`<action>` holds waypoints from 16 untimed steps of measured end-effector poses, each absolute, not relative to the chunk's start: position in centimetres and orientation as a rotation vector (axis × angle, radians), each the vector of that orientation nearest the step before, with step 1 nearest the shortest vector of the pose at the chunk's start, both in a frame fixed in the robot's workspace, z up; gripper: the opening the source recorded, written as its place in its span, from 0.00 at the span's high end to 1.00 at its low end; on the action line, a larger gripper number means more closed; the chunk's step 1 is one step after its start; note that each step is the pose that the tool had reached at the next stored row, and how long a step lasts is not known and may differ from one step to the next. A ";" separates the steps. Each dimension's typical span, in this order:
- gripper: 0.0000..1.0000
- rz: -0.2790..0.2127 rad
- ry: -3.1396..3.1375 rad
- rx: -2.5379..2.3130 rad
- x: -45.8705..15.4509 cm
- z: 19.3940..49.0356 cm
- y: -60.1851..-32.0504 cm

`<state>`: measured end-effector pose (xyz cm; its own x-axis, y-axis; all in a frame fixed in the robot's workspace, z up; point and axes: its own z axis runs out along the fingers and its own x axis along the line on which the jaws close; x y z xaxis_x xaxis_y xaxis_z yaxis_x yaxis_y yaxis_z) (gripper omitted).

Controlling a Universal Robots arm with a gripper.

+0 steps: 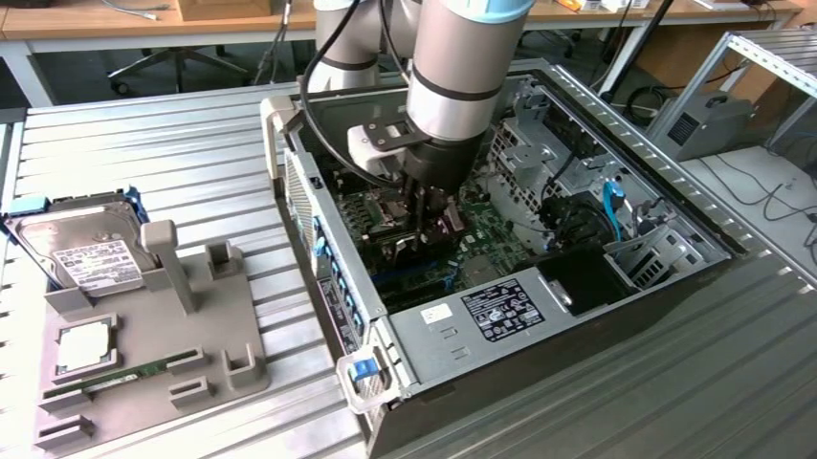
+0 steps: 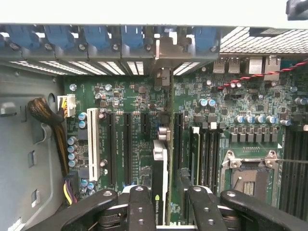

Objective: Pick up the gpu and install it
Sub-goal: 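Insert the gpu into the slot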

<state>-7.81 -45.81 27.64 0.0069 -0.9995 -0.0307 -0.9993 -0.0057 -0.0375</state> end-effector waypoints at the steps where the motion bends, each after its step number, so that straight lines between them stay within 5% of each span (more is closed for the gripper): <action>1: 0.65 -0.007 2.179 -2.196 -7.8 27.6 -45.8; 16: 0.65 -0.007 2.177 -2.197 -7.9 27.1 -45.8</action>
